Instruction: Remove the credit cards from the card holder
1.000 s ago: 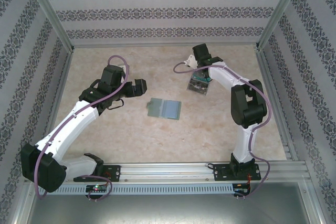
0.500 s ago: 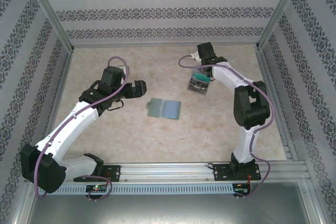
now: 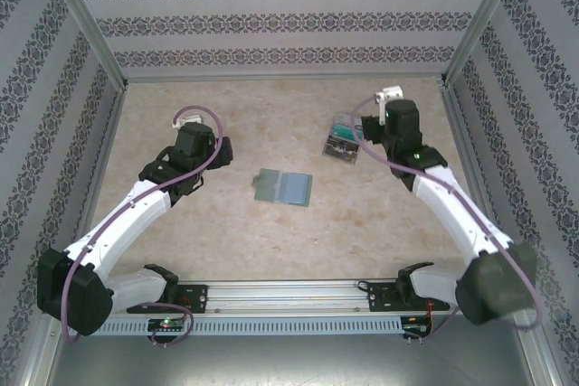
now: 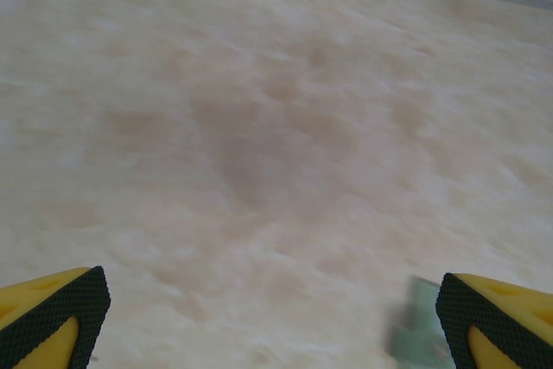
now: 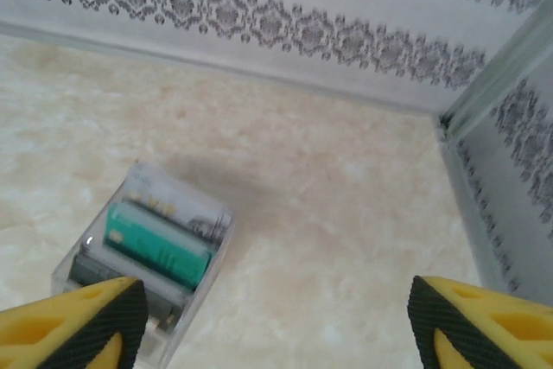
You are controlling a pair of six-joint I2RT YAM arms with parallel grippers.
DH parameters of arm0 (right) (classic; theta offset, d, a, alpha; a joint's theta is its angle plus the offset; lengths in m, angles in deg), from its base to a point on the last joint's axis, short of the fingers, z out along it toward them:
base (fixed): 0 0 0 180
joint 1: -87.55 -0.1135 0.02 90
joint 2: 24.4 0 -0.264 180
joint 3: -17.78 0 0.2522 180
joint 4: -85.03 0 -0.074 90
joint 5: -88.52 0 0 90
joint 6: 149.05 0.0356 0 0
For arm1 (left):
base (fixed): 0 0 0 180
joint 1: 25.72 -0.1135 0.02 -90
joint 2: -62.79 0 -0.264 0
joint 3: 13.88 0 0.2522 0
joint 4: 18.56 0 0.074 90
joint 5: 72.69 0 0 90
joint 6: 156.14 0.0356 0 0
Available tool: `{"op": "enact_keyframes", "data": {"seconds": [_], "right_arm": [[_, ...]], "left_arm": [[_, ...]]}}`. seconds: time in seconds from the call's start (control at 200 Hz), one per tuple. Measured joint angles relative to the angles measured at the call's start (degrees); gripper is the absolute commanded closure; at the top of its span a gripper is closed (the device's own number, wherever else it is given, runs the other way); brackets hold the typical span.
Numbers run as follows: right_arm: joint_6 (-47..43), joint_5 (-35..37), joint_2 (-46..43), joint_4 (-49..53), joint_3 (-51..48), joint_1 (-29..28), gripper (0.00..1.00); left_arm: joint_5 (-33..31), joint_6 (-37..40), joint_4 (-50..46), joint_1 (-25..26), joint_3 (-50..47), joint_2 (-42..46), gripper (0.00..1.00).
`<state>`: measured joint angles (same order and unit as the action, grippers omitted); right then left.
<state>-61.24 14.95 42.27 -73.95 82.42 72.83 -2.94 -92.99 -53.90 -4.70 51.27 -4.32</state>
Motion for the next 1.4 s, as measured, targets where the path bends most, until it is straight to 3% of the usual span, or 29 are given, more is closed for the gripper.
{"op": "enact_keyframes", "data": {"seconds": [0.155, 0.385, 0.65, 0.879, 1.039, 1.204, 1.404], "right_arm": [[4.09, -0.68, -7.50, -5.92, -15.30, 0.04, 0.02], [4.55, 0.92, -7.96, -18.05, -29.33, 1.81, 0.02], [3.76, 1.86, 5.55, -35.08, -31.15, 5.07, 0.02], [2.45, -3.82, 15.93, -46.45, -27.74, 9.81, 0.02], [3.13, -8.83, 19.12, -51.89, -28.22, 13.64, 0.02], [3.15, -12.04, 19.39, -54.38, -28.28, 13.62, 0.02], [3.15, -12.90, 19.39, -55.15, -28.28, 13.60, 0.02]], "left_arm": [[-8.13, 3.43, 5.20, -6.08, -8.28, 1.57, 0.00], [-8.22, 9.27, 15.30, -14.99, -17.18, -1.42, 0.00], [0.76, 14.80, 35.71, -18.78, -21.66, -12.63, 0.00], [10.73, 19.37, 50.14, -21.29, -24.00, -15.58, 0.00], [15.72, 20.83, 55.15, -23.30, -24.63, -17.64, 0.00], [21.20, 23.80, 62.34, -22.84, -26.27, -21.44, 0.00], [23.06, 25.38, 64.50, -22.51, -27.43, -22.21, 0.00]]}}
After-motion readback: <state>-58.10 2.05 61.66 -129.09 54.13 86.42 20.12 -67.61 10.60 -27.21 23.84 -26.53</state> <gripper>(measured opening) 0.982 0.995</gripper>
